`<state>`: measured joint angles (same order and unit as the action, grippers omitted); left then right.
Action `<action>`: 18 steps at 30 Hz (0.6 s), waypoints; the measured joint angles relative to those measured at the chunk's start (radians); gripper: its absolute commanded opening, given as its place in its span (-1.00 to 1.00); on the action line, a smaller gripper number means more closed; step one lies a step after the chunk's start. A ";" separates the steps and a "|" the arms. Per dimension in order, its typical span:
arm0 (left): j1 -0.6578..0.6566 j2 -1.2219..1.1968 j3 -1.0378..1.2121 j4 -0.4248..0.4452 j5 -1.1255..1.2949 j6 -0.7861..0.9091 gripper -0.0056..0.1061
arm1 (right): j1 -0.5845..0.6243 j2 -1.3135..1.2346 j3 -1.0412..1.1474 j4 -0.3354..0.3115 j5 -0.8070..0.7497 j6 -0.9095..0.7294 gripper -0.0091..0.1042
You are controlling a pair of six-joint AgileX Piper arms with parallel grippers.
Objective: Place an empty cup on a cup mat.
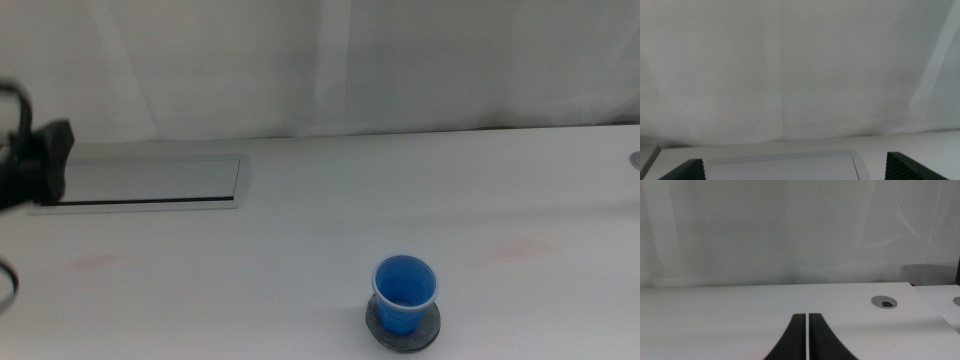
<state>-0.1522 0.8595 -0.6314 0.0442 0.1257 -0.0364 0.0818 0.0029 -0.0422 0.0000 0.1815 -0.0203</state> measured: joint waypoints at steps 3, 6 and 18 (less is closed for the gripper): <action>0.000 -0.091 0.142 0.000 -0.111 -0.002 0.74 | 0.000 0.000 0.000 0.000 0.000 0.000 -0.88; 0.000 -0.185 0.235 0.000 -0.153 -0.005 0.74 | 0.000 0.000 0.000 0.000 0.000 0.000 -0.88; 0.014 -0.569 0.498 0.000 -0.150 -0.072 0.74 | 0.000 0.000 0.000 0.000 0.000 0.000 -0.88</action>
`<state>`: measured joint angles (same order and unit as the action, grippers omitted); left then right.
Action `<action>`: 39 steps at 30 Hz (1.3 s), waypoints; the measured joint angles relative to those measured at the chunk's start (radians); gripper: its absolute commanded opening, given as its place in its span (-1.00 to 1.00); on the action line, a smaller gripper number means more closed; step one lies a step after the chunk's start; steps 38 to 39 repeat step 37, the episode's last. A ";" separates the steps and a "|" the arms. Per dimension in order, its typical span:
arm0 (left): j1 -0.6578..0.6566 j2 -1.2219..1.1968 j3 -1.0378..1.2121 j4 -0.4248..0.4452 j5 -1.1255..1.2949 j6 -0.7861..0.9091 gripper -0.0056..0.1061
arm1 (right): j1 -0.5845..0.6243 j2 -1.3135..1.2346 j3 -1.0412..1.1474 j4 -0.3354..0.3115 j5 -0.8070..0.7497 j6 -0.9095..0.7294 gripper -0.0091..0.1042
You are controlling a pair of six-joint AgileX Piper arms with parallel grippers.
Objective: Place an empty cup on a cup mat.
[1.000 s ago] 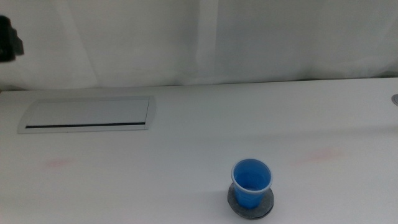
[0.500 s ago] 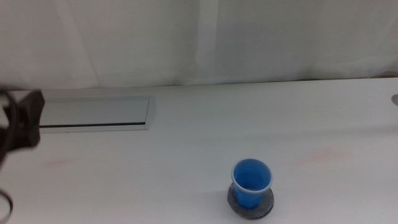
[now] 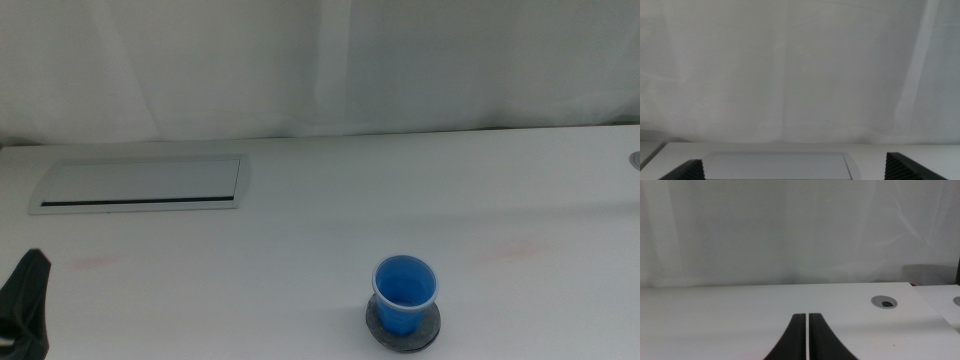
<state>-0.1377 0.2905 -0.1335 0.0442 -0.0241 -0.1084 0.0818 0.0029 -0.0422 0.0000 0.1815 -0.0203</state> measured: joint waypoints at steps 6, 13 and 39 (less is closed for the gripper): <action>0.036 -0.146 0.076 0.000 0.055 -0.019 0.74 | 0.000 0.000 0.000 0.000 0.000 0.000 -0.88; 0.038 -0.254 0.130 0.000 0.068 -0.028 0.58 | 0.000 0.000 0.000 0.000 0.000 0.000 -0.88; 0.038 -0.279 0.130 0.004 0.159 0.026 -0.94 | 0.000 0.000 0.000 0.000 0.000 0.000 -0.88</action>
